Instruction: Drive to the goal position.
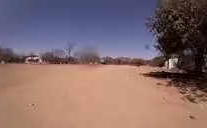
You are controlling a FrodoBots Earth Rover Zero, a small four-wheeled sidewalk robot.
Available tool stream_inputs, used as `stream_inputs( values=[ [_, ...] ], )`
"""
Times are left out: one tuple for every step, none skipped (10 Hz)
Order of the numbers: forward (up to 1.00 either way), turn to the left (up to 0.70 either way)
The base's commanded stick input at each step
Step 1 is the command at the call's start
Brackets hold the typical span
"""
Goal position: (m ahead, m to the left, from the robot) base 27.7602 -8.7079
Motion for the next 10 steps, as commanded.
stream_inputs(
  values=[
    [1.00, -0.27],
    [1.00, -0.27],
    [1.00, -0.27],
    [1.00, -0.19],
    [1.00, -0.08],
    [1.00, 0.00],
    [1.00, 0.00],
    [1.00, 0.00],
    [1.00, 0.00],
    [1.00, 0.00]
  ],
)
